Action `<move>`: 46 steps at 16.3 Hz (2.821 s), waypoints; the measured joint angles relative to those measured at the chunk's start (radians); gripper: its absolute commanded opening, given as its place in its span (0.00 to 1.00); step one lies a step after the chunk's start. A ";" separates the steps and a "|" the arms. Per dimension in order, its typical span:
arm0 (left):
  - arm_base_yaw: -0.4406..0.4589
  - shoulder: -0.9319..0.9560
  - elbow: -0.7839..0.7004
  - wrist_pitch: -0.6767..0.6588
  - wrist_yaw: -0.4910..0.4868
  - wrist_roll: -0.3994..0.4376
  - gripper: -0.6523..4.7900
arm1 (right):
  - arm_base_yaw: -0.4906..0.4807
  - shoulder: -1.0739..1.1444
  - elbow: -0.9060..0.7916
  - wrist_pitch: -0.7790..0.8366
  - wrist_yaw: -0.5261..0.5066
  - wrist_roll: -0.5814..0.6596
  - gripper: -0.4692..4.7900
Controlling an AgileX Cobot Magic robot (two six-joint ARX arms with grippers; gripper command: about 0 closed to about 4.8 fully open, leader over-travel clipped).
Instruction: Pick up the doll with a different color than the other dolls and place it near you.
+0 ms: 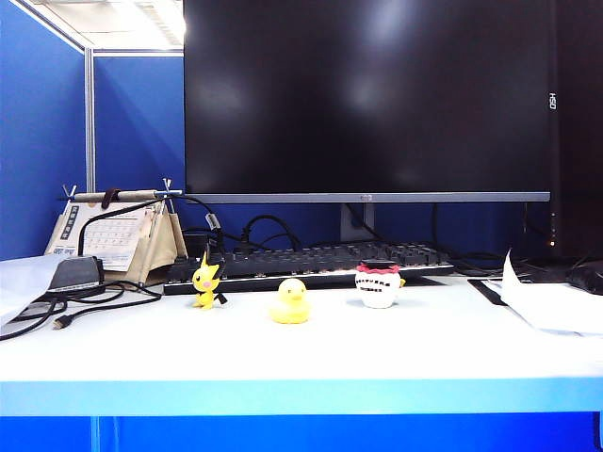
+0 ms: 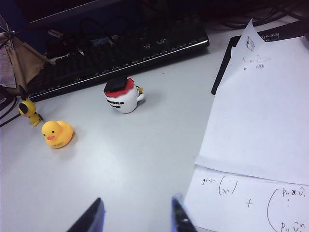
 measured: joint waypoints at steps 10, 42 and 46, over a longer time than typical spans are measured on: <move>0.000 0.000 0.000 0.000 0.000 0.000 0.16 | 0.000 0.110 0.001 -0.005 -0.001 0.000 0.43; 0.000 0.000 0.000 0.000 0.000 0.000 0.16 | -0.010 1.616 0.674 0.704 -0.260 -0.022 1.00; 0.000 0.000 0.000 0.000 0.000 0.000 0.16 | -0.011 1.786 0.774 0.718 -0.317 -0.023 1.00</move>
